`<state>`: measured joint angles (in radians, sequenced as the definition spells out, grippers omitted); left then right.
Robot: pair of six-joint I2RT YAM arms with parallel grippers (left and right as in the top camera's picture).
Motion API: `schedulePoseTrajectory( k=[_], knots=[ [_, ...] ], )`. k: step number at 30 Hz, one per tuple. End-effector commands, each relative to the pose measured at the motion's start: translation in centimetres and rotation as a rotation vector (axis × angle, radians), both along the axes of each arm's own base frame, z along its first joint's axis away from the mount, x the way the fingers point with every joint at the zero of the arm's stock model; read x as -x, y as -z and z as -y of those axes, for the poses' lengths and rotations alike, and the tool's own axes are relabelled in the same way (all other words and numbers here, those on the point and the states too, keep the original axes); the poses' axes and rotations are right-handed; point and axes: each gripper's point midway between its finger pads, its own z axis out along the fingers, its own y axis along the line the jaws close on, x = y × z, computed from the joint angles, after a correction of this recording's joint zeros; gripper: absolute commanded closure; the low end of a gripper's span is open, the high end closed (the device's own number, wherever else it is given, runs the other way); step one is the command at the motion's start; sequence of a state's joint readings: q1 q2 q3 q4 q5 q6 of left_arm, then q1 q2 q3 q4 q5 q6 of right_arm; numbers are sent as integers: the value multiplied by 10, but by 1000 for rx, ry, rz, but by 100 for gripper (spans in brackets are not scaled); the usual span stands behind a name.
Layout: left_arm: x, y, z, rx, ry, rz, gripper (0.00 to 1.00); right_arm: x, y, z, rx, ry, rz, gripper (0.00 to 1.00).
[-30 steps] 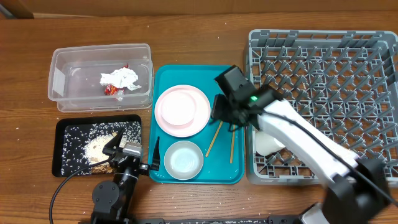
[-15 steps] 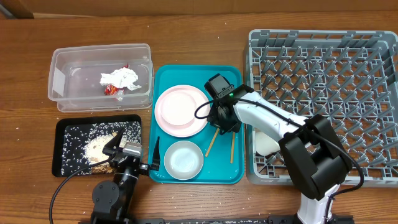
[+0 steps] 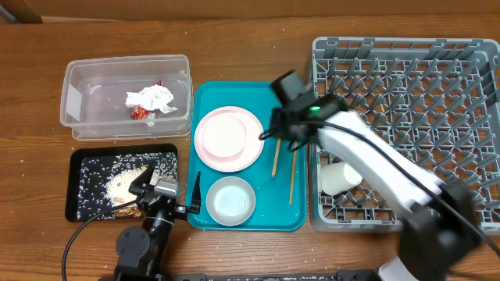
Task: Sort waste into correct bins and load items into the dishwasher
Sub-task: 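Grasp a chopstick with the right gripper and place it in the rack, then grasp the second chopstick with the right gripper and place it in the rack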
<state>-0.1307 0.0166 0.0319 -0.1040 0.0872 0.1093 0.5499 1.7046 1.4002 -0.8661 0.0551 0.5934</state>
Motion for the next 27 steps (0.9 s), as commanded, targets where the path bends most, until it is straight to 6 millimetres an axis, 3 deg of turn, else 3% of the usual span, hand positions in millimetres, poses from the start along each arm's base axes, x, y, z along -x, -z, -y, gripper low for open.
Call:
schedulePoseTrajectory(
  k=[1,5,9,12,14,15,17,20,22,27],
  knots=[
    [0,2,0,-16,5,8,0,-16,-52,40,176,-82,198,96],
    [0,2,0,-16,5,8,0,-20,-39,70,342,-258,180,96],
    [0,2,0,-16,5,8,0,-29,-10,91,384,-259,113,96],
    [0,2,0,-16,5,8,0,-32,8,93,373,-259,65,95],
    [0,2,0,-16,5,8,0,-30,11,93,374,-263,53,69],
    [0,2,0,-16,5,8,0,-28,7,90,370,-263,56,64],
    [0,2,0,-16,5,8,0,-22,-5,74,298,-242,60,61],
    [0,2,0,-16,5,9,0,1,-21,25,90,-307,40,49],
    [0,2,0,-16,5,9,0,15,-23,2,13,-316,10,48],
    [0,2,0,-16,5,8,0,35,10,-19,38,-261,-71,48]
  ],
)
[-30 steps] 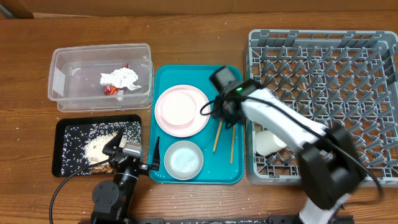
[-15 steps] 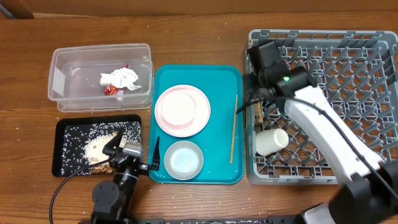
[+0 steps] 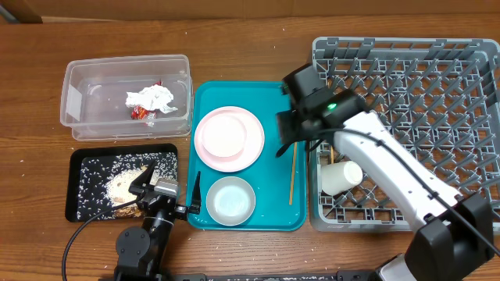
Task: Sort waste into correct bins and load items into the dishwasher
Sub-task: 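Grasp the second chopstick with the right gripper and place it in the rack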
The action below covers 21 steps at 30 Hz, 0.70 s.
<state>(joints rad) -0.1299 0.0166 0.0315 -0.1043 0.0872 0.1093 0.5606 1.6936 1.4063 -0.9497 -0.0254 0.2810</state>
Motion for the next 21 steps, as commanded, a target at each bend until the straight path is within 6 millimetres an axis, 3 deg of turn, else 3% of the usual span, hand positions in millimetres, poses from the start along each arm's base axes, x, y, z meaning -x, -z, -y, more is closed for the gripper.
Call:
schedulePoseTrajectory(
  k=[1,5,10,15,17,21],
  knots=[
    [0,2,0,-16,5,9,0,10,19,-10,13,84,-46,47],
    [0,2,0,-16,5,9,0,2,60,14,196,188,-38,45],
    [0,2,0,-16,5,9,0,-5,100,24,270,194,-88,45],
    [0,2,0,-16,5,9,0,1,135,28,317,143,-169,46],
    [0,2,0,-16,5,9,0,6,145,28,324,136,-201,51],
    [0,2,0,-16,5,9,0,8,146,23,307,103,-220,80]
  ],
)
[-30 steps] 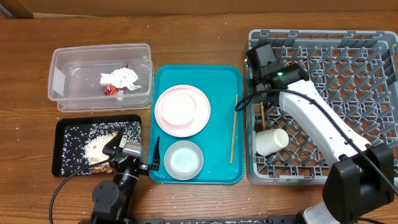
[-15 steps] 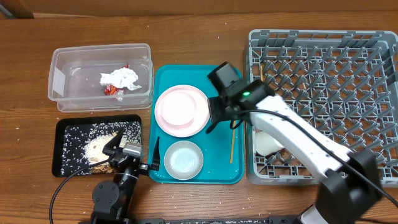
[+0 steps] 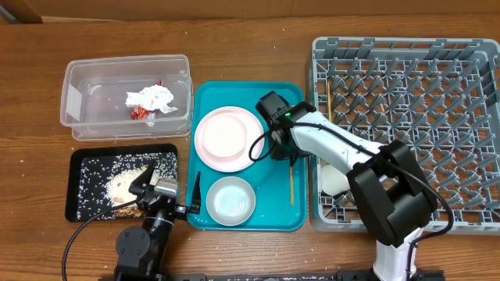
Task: Sort waste into correct bins and load items into the dishwasher
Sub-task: 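Grasp the second chopstick with the right gripper and place it in the rack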
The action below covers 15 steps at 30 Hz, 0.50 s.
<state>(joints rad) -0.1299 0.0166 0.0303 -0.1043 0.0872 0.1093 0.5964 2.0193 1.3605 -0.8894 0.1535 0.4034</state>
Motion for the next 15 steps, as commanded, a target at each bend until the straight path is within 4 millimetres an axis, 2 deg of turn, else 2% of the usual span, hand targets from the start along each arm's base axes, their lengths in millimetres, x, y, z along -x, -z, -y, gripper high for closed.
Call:
schedulePoseTrajectory(
  k=[1,2,5,7,11,13,15],
  knots=[
    [0,1,0,-16,5,10,0,5,12,1,14,-16,-48,90],
    [0,1,0,-16,5,10,0,3,9,0,13,-16,-46,96],
    [0,1,0,-16,5,10,0,-4,-7,-5,-5,-12,-19,96],
    [0,1,0,-16,5,10,0,-13,-24,-10,-26,-12,17,96],
    [0,1,0,-16,5,10,0,-33,-85,-19,-81,-9,138,96],
    [0,1,0,-16,5,10,0,-45,-125,-9,-65,13,240,96],
    [0,1,0,-16,5,10,0,-57,-161,13,-26,46,343,96]
  ],
)
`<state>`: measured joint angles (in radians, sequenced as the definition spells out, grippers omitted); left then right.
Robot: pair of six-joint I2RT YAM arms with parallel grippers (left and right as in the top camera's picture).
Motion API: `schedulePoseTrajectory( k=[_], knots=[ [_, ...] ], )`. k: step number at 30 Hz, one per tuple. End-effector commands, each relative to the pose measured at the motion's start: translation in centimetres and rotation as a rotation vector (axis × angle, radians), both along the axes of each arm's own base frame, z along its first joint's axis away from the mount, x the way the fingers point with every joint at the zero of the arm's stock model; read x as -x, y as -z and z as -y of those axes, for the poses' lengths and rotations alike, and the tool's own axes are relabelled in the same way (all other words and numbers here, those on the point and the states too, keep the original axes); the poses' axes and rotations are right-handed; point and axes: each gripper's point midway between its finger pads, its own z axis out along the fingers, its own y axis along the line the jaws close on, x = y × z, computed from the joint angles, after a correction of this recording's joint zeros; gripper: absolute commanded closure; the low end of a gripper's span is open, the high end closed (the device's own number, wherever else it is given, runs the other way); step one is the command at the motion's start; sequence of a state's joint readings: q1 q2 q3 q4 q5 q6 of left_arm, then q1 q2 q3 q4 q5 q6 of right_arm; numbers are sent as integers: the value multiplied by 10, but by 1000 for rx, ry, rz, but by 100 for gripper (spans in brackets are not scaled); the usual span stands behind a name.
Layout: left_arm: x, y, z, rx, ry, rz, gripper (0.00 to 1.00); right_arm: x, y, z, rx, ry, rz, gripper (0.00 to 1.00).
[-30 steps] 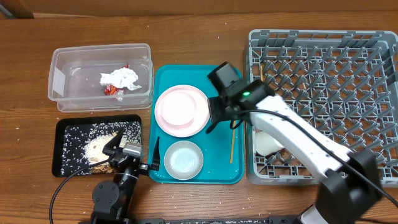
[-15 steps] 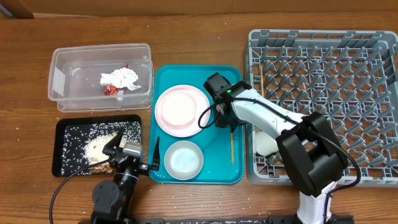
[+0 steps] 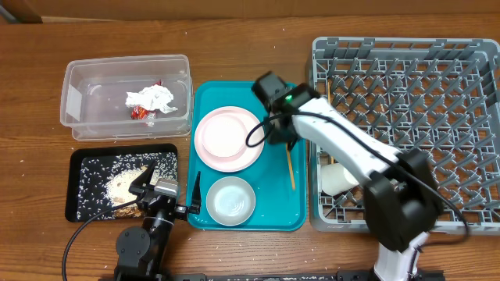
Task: Sort waste into correct bins and load items into the dishwasher
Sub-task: 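Grasp the second chopstick with the right gripper and place it in the rack, then grasp the pink bowl with the right gripper and place it in the rack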
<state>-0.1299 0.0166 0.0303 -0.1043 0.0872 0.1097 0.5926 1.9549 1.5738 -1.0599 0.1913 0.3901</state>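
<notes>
On the teal tray lie a pink plate and a white bowl. My right gripper is low over the tray's right side, just right of the plate. It is shut on the upper end of a wooden chopstick, which slants down toward the tray's front. A second chopstick stands in the grey dish rack, and a white cup lies in the rack's near left corner. My left gripper rests open at the tray's front left edge.
A clear bin at the back left holds a crumpled tissue and a red wrapper. In front of it a black tray carries rice and food scraps. The right arm's cable loops over the plate's edge.
My right gripper has shifted slightly up and back over the tray. The chopstick under it has moved toward the back and now lies tilted, with its top end at the gripper.
Two chopsticks lay on the tray with my right gripper above them. Then only one remained there and the gripper was at the rack's left edge. A chopstick then stood in the rack and the gripper was back over the tray. Now it holds the second one.
</notes>
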Motion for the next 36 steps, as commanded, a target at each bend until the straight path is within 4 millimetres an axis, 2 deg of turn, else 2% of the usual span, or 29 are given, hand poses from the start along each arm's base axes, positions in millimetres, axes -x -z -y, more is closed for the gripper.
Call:
schedulePoseTrajectory(
  k=[1,3,5,9,12,13,14,15,18,23,25,30,33,36],
  knots=[
    [0,1,0,-15,5,11,0,-32,-95,34,27,46,271,96],
    [0,1,0,-15,5,10,0,-39,-109,56,88,23,307,96],
    [0,1,0,-15,5,10,0,-42,-108,73,109,2,289,96],
    [0,1,0,-15,5,10,0,-47,-80,92,93,30,210,96],
    [0,1,0,-15,5,10,0,-42,-55,90,57,8,135,96],
    [0,1,0,-16,5,10,0,-40,-51,91,62,8,126,93],
    [0,1,0,-15,5,10,0,-40,-50,91,65,8,124,82],
    [0,1,0,-15,5,10,0,-41,-51,91,62,8,127,78],
    [0,1,0,-15,5,10,0,-38,-64,69,-25,-30,136,70],
    [0,1,0,-15,5,10,0,-21,-88,-3,-354,-99,104,56],
    [0,1,0,-15,5,11,0,-17,-89,-25,-441,-95,82,45],
    [0,1,0,-15,5,10,0,-13,-62,-64,-494,-37,66,41],
    [0,1,0,-15,5,10,0,-11,-35,-78,-461,-8,61,41],
    [0,1,0,-15,5,10,0,-12,-6,-82,-400,29,56,41]
  ],
)
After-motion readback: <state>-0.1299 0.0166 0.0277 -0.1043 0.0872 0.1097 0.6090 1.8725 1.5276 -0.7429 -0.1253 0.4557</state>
